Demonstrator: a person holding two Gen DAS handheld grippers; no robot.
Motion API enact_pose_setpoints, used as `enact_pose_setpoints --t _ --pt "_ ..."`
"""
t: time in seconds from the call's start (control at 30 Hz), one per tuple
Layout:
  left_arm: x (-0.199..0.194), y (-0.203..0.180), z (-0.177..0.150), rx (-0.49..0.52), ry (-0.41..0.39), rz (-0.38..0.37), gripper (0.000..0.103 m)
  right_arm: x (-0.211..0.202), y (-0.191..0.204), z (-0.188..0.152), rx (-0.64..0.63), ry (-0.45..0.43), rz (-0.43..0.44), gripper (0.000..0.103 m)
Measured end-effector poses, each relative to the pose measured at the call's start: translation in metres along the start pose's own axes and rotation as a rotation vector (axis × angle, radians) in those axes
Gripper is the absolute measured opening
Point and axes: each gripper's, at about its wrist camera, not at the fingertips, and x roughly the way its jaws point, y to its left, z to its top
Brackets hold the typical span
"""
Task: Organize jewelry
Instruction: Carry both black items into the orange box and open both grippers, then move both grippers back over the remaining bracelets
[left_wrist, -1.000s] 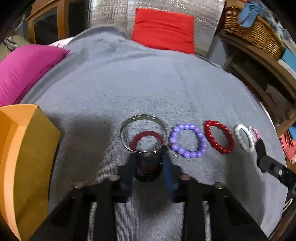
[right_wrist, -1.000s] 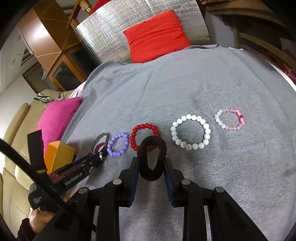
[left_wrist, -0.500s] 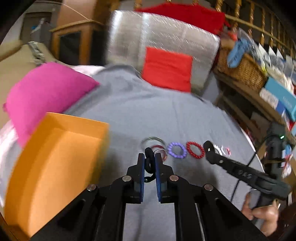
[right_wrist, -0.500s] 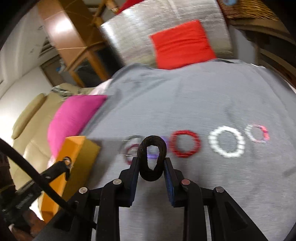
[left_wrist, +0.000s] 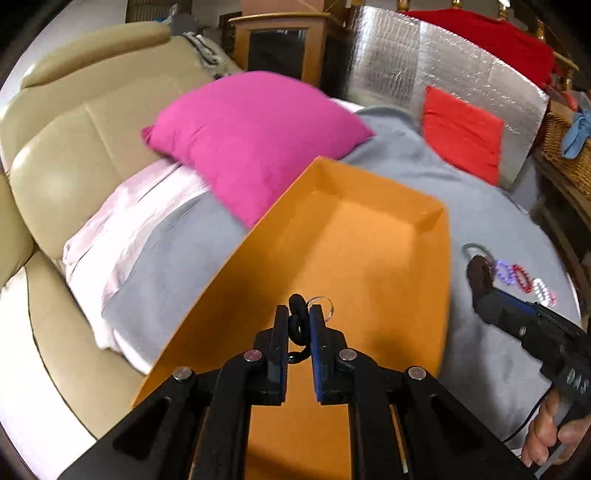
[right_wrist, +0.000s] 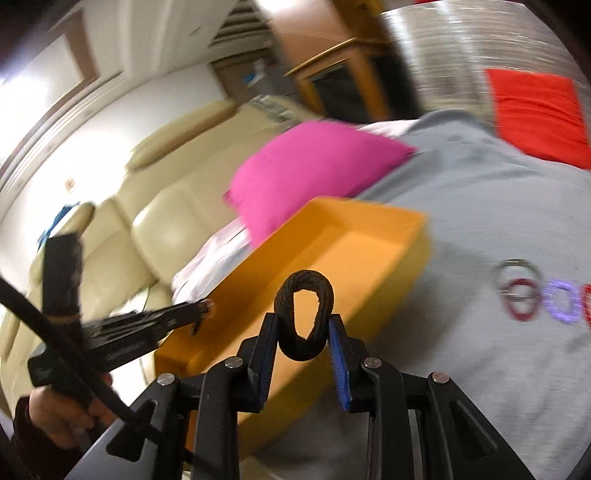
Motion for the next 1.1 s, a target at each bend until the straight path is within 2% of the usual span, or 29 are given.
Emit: enact_pose_setpoints --t 0.17,0.27,0.33,0.4,0.43,0.6,0.83,0.93,1.1 --pt "0.008 0.023 -0.016 -0.014 0.048 0.039 0.014 0.034 0.026 -0.02 -0.072 0.109 0.043 0.032" --pt "0.013 0.032 -0.024 -0.041 0.066 0.07 0.016 0.047 0.032 -0.027 -0.088 0.17 0.06 0.046" --pt "0.015 0.032 -0.025 -0.043 0.069 0.084 0.023 0.046 0.034 -0.027 -0.098 0.156 0.081 0.066" --pt "0.012 0.025 -0.025 -0.029 0.059 0.087 0.033 0.037 0.034 -0.026 -0.116 0.126 0.086 0.074" --pt "0.009 0.022 -0.024 -0.019 0.049 0.088 0.04 0.031 0.033 -0.025 -0.12 0.099 0.081 0.074" --pt "-0.009 -0.001 -0.016 0.039 -0.024 0.099 0.048 0.0 0.01 -0.014 -0.052 0.002 0.035 0.074" --pt "-0.029 -0.048 -0.009 0.139 -0.091 0.089 0.049 -0.04 -0.048 -0.001 0.126 -0.086 -0.097 0.074" --pt "-0.035 -0.069 -0.008 0.179 -0.11 0.087 0.055 -0.06 -0.068 0.0 0.182 -0.113 -0.126 0.074" --pt "-0.038 -0.102 -0.009 0.241 -0.125 0.081 0.056 -0.084 -0.09 -0.002 0.236 -0.13 -0.164 0.074"
